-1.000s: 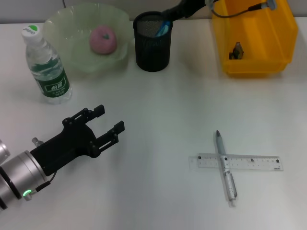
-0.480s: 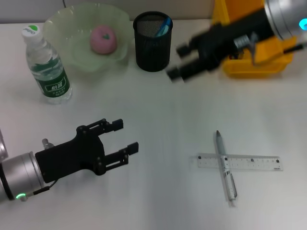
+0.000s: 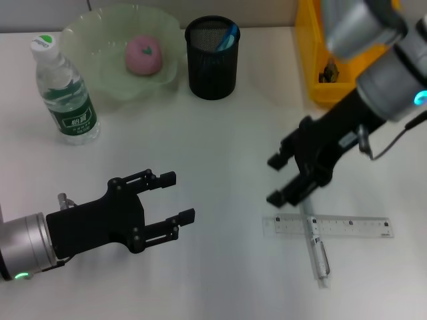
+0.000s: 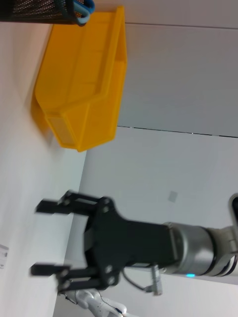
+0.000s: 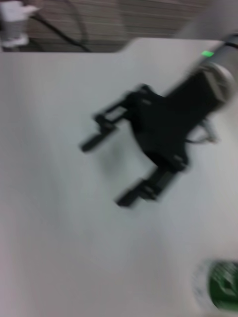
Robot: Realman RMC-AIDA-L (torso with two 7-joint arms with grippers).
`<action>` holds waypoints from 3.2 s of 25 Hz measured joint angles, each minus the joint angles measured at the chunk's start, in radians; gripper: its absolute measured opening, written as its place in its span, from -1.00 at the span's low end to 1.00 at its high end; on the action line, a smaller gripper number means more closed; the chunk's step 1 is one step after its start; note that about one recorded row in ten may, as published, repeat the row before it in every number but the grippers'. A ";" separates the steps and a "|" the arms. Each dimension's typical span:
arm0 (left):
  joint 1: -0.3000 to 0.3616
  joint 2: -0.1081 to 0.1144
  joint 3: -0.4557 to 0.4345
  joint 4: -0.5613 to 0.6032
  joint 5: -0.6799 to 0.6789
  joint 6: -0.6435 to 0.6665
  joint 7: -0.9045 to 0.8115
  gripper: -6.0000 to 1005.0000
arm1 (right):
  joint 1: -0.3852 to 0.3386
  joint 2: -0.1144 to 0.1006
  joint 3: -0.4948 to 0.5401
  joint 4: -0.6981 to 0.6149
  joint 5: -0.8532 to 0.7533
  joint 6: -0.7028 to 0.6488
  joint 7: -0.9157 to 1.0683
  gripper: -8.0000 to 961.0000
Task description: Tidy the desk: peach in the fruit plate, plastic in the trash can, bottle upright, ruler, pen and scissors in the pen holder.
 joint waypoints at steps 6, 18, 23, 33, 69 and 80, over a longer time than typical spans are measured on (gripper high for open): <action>0.003 -0.001 -0.003 -0.006 0.000 -0.002 -0.001 0.42 | -0.018 0.009 -0.081 -0.004 -0.027 0.017 -0.036 0.51; 0.008 -0.001 0.038 -0.005 0.003 0.002 -0.001 0.42 | -0.063 0.016 -0.284 -0.003 -0.057 0.116 -0.069 0.51; 0.009 0.000 0.041 0.002 0.051 0.018 -0.002 0.42 | -0.071 0.018 -0.320 -0.001 -0.064 0.151 -0.070 0.51; 0.006 0.000 0.036 0.003 0.078 0.032 -0.004 0.41 | -0.088 0.019 -0.379 -0.005 -0.069 0.205 -0.081 0.50; 0.000 -0.007 0.019 -0.005 0.063 0.078 -0.030 0.42 | -0.146 0.010 0.273 -0.066 0.426 0.199 -0.265 -0.19; 0.000 -0.008 0.019 -0.008 0.059 0.090 -0.030 0.42 | -0.155 0.015 0.271 0.268 0.828 0.299 -1.001 -0.19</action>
